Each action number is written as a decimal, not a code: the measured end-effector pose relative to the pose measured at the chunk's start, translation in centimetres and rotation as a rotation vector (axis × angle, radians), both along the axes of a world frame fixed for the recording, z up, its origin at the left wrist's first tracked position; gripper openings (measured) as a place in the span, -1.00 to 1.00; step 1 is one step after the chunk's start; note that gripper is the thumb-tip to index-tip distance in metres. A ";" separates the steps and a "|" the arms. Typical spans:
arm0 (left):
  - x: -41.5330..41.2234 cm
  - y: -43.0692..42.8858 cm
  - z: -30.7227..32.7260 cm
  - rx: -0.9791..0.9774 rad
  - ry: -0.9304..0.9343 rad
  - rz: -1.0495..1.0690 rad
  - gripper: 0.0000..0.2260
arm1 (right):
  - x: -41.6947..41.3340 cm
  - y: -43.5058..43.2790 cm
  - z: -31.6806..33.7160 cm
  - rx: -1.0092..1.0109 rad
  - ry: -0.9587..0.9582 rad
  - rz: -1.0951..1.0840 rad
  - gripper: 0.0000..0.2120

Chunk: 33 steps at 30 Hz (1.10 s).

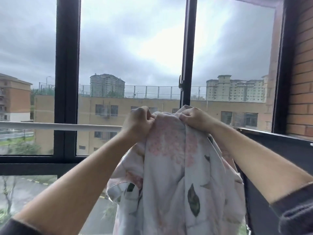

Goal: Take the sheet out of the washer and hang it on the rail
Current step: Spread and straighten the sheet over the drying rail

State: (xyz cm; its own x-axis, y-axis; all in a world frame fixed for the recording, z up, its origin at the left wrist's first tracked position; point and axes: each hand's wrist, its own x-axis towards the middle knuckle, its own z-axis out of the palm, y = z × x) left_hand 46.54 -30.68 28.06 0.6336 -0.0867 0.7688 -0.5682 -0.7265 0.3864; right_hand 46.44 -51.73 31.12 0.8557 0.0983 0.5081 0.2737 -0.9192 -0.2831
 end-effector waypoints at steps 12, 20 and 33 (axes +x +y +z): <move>-1.1 3.6 -1.5 0.214 0.367 0.215 -0.57 | 1.8 4.3 -0.9 -0.116 -0.401 -0.139 -0.87; -0.4 3.5 2.6 -0.705 0.335 -0.293 -0.74 | 2.1 1.6 0.6 0.427 -0.404 -0.148 -0.83; 4.6 11.8 5.1 -0.842 0.153 0.055 -0.74 | 4.6 3.2 0.9 0.290 -0.305 -0.115 -0.85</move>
